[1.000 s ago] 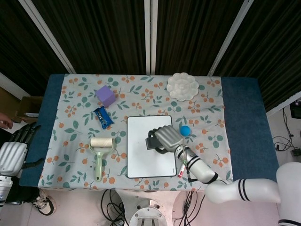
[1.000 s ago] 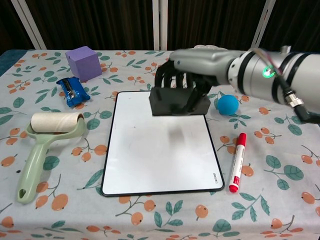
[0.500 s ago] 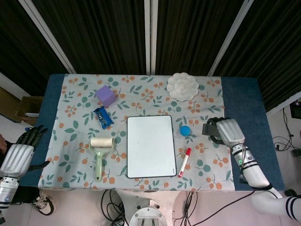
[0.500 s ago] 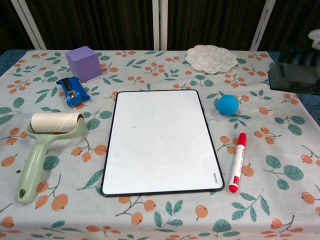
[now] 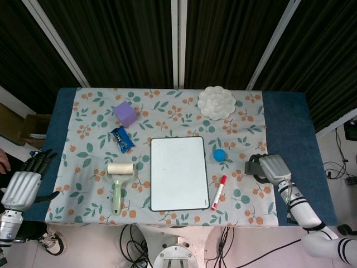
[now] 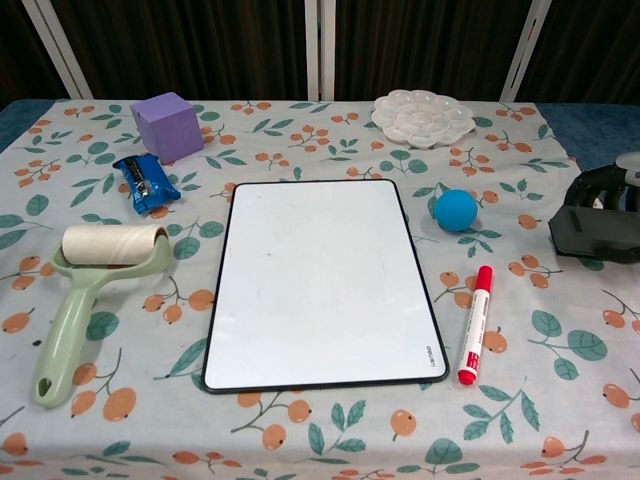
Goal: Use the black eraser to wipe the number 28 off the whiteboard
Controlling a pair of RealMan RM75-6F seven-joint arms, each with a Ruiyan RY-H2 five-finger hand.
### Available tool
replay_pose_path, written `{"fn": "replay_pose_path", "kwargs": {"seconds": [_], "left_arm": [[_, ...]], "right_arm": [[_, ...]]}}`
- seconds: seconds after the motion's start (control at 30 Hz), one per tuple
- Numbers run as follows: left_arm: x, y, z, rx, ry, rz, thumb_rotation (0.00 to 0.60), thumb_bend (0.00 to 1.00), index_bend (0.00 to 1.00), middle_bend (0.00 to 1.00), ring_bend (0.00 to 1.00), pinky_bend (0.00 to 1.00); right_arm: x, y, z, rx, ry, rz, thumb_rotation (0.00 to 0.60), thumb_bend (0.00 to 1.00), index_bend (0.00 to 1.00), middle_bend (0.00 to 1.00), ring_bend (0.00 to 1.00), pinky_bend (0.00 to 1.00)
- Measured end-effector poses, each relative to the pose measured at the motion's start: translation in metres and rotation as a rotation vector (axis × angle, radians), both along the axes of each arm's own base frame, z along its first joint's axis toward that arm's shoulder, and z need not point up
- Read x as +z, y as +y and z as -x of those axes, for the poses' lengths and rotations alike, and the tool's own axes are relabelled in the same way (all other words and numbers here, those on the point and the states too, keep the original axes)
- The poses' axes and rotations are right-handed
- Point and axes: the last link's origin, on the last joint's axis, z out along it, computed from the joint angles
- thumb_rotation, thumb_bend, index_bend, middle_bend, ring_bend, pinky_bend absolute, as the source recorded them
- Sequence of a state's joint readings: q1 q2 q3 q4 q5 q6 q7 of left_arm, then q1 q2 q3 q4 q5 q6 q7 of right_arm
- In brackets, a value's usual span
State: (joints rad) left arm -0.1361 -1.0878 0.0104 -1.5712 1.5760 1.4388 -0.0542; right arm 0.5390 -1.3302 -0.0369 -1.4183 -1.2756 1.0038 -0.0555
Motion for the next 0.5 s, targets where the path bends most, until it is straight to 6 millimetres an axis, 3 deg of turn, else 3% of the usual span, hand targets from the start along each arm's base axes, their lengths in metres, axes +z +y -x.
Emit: {"fn": "replay_pose_path", "kwargs": {"seconds": [0.13, 0.5], "left_arm": [[0.001, -0.001, -0.002, -0.007, -0.003, -0.006, 0.6, 0.0, 0.08, 0.04, 0.04, 0.16], [0.004, -0.004, -0.005, -0.017, -0.007, -0.018, 0.6, 0.0, 0.08, 0.04, 0.04, 0.16]], "right_arm": [[0.007, 0.003, -0.002, 0.026, -0.018, 0.023, 0.6, 0.0, 0.0, 0.0, 0.0, 0.0], [0.065, 0.039, -0.003, 0.108, -0.07, 0.232, 0.6, 0.0, 0.0, 0.0, 0.0, 0.0]]}}
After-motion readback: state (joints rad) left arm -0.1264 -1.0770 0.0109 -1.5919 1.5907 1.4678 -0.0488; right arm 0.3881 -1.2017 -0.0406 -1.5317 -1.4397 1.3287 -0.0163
